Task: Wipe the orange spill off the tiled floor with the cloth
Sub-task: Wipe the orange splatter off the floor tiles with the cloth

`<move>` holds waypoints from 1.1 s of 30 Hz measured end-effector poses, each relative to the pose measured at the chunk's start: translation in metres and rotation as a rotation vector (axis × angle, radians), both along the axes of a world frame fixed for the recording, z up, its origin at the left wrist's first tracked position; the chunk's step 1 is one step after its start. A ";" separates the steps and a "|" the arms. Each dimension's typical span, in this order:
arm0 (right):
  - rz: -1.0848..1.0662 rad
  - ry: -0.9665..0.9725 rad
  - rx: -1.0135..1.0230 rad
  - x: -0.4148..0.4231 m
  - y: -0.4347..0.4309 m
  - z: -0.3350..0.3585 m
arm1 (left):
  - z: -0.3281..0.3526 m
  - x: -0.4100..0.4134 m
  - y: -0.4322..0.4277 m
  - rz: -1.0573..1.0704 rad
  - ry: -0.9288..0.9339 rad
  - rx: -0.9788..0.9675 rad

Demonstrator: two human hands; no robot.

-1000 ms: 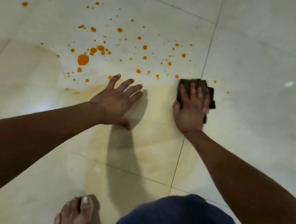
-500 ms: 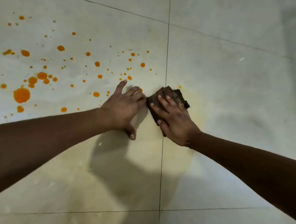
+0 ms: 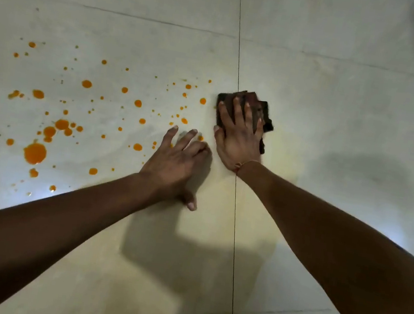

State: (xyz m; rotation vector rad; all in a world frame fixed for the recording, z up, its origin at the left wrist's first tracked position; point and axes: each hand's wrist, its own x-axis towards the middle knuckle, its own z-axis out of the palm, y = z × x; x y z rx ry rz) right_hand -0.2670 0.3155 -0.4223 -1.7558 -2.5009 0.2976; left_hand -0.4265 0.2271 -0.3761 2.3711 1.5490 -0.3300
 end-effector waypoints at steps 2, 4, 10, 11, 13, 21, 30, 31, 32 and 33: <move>0.182 -0.021 -0.009 0.020 -0.044 0.001 | 0.002 0.003 -0.015 0.025 0.011 0.013; 0.263 -0.051 -0.052 0.051 -0.056 0.006 | 0.001 -0.009 -0.039 0.100 -0.023 0.049; -0.034 -0.002 0.040 -0.052 0.032 0.006 | -0.007 -0.089 -0.084 0.342 0.012 0.253; 0.071 0.007 0.057 -0.075 0.010 0.002 | -0.005 -0.098 -0.089 0.387 0.048 0.238; 0.345 0.009 0.045 -0.078 -0.059 0.001 | 0.003 -0.105 -0.097 0.465 0.105 0.155; 0.019 -0.023 0.028 -0.065 0.027 0.011 | 0.003 -0.103 -0.100 0.622 0.069 0.121; 0.549 -0.007 0.032 -0.024 -0.096 0.006 | 0.013 -0.148 -0.145 0.870 0.098 0.088; 0.393 -0.021 0.031 -0.037 -0.066 0.010 | 0.013 -0.151 -0.148 0.875 0.097 0.093; 0.248 0.000 0.018 -0.067 -0.046 0.013 | 0.014 -0.156 -0.153 0.892 0.093 0.106; 0.194 0.007 0.029 -0.103 -0.043 0.014 | 0.014 -0.161 -0.159 0.911 0.087 0.124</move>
